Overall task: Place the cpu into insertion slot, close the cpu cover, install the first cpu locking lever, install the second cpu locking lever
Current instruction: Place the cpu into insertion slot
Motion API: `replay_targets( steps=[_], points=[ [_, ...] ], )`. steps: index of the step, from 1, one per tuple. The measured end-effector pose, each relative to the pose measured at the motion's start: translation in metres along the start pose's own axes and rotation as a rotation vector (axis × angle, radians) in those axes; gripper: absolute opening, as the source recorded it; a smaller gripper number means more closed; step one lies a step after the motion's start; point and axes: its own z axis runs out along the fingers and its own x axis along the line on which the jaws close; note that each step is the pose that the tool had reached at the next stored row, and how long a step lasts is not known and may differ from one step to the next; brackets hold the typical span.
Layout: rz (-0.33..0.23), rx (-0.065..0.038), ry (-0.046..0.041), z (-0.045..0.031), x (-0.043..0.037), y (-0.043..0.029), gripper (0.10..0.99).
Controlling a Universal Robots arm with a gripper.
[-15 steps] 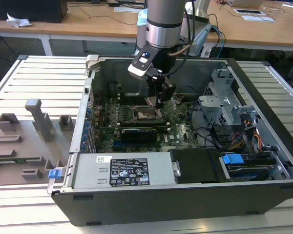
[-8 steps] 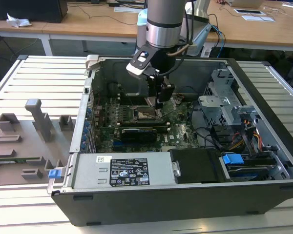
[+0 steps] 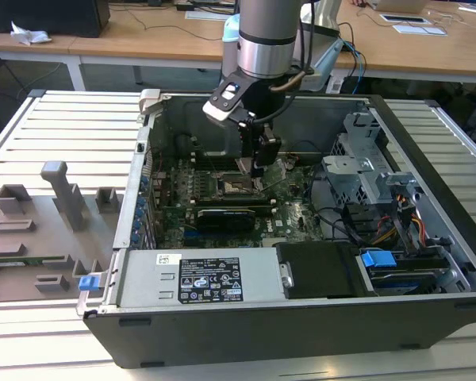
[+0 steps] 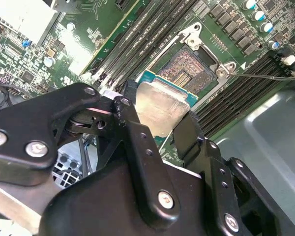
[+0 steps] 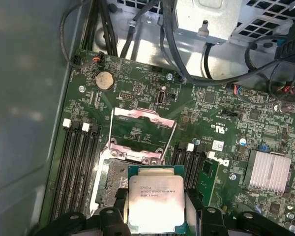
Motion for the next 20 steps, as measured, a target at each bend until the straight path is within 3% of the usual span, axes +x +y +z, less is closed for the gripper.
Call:
replay_targets(
  steps=[7,20],
  points=[
    [0.04,0.002,-0.0019,0.0,0.0,0.0,0.541],
    [0.192,0.011,-0.0068,0.0003,0.0,0.0,0.541]
  ],
)
